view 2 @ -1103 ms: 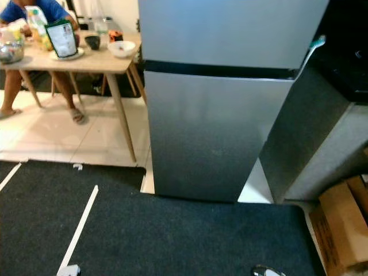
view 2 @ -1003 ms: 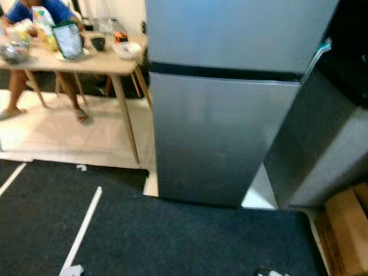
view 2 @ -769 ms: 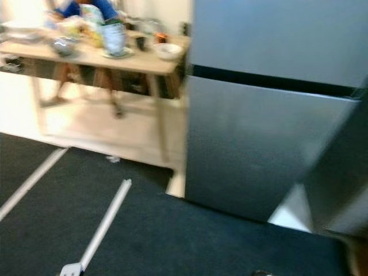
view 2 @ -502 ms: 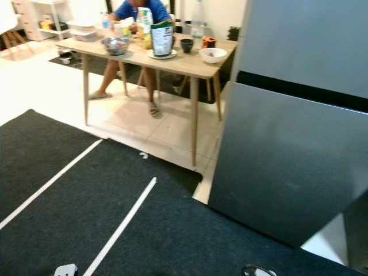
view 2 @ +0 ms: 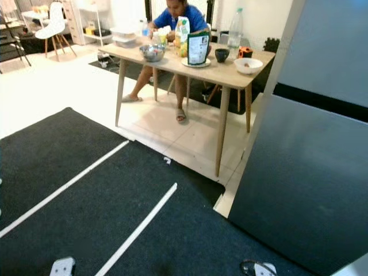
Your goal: Restocking fridge
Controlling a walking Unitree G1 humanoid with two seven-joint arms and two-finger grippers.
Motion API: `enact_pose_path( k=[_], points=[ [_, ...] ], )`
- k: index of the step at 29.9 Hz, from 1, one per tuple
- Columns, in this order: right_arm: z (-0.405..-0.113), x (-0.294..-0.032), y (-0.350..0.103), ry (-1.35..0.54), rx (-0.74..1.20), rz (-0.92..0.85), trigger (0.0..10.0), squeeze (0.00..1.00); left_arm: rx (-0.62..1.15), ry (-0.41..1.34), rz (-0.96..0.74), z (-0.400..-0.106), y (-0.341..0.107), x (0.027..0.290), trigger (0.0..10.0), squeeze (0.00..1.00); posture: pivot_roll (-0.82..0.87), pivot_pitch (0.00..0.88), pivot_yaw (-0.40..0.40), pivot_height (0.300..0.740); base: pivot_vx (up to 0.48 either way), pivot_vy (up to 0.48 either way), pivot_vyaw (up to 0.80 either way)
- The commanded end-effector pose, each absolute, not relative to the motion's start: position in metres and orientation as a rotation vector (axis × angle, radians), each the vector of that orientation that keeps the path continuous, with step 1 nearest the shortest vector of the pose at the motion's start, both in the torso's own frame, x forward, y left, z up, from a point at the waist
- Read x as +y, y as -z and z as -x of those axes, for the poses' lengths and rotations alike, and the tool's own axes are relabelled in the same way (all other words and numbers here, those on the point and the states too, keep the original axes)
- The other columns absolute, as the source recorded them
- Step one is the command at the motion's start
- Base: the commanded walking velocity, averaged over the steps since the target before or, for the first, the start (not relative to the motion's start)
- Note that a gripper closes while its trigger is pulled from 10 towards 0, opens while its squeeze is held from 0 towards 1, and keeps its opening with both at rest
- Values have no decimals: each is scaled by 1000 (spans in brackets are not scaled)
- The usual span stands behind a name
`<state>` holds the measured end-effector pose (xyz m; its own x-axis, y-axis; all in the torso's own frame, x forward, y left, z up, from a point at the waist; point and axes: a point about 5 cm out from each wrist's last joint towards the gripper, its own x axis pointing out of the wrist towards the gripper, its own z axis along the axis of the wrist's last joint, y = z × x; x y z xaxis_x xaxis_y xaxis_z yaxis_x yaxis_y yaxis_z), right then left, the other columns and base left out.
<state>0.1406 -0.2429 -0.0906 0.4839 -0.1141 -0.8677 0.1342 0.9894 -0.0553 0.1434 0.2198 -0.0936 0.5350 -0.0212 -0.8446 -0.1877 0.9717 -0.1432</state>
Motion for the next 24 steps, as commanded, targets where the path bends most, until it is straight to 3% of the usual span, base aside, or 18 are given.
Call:
enact_pose_path(
  k=[1,8,24],
  points=[
    [-134,-242,93,143,1079,-6,10000,0,1019,-98,239,-139,96,217,10000,0,-47,38,-29,740,0,0,0],
    [-121,-243,97,126,1119,31,10000,0,1027,-89,250,-134,98,213,10000,0,-53,44,-32,740,0,0,0],
    [-125,-245,95,82,1106,66,10000,0,1024,-51,225,-139,96,213,10000,0,-51,22,-35,740,274,0,0]
  ],
)
